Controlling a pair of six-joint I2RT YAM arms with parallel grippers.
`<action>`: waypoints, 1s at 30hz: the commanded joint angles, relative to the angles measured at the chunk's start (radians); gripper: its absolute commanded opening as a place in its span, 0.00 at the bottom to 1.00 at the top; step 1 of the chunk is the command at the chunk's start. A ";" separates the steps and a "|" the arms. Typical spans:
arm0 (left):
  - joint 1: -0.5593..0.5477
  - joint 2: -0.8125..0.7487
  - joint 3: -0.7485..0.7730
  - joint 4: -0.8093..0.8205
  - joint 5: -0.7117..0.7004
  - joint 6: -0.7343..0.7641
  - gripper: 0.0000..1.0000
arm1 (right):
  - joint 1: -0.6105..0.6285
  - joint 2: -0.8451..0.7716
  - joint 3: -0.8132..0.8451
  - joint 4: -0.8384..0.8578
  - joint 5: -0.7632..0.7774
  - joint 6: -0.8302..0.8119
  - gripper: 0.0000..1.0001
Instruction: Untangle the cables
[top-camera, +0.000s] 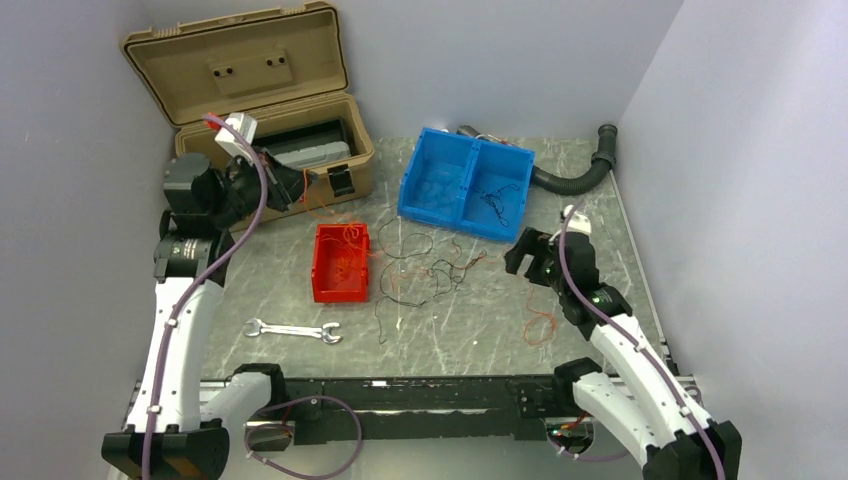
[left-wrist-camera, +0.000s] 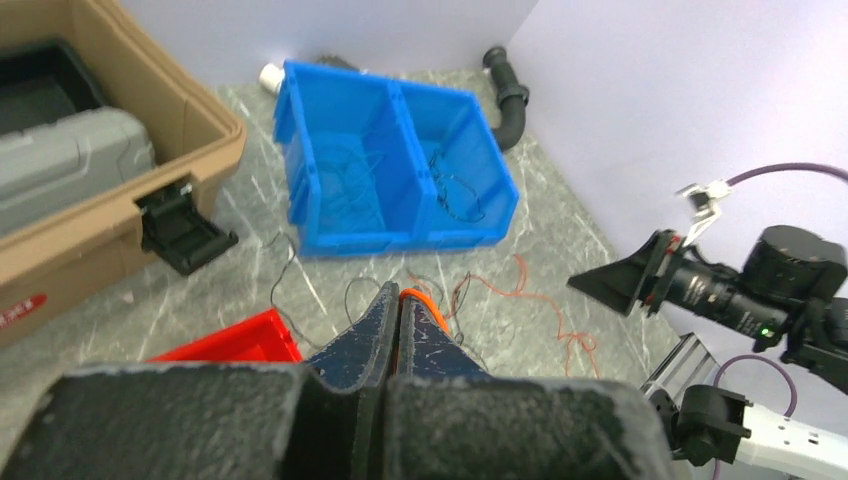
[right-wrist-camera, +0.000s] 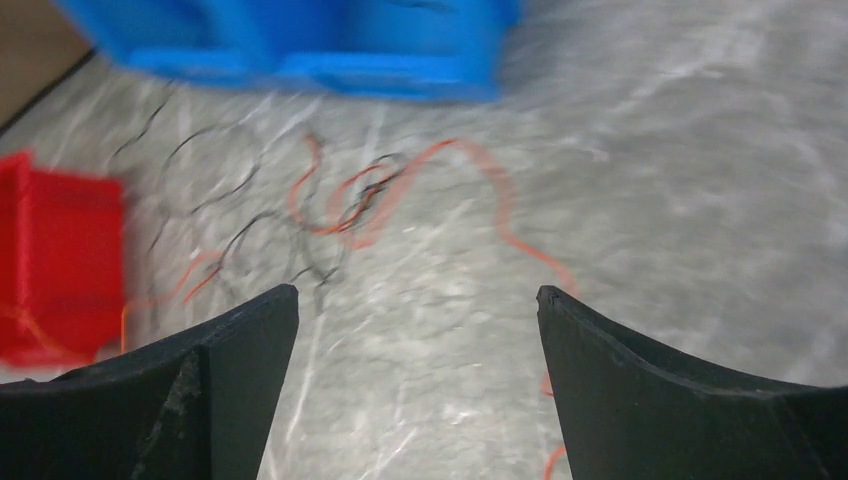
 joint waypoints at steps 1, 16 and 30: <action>0.003 0.014 0.134 0.000 0.051 -0.002 0.00 | 0.066 0.074 0.049 0.206 -0.343 -0.147 0.91; 0.004 0.074 0.244 0.050 0.122 -0.070 0.00 | 0.485 0.629 0.228 0.267 -0.029 -0.024 0.94; 0.070 0.060 0.422 -0.225 -0.232 0.144 0.00 | 0.295 0.629 0.157 0.082 0.198 0.084 0.00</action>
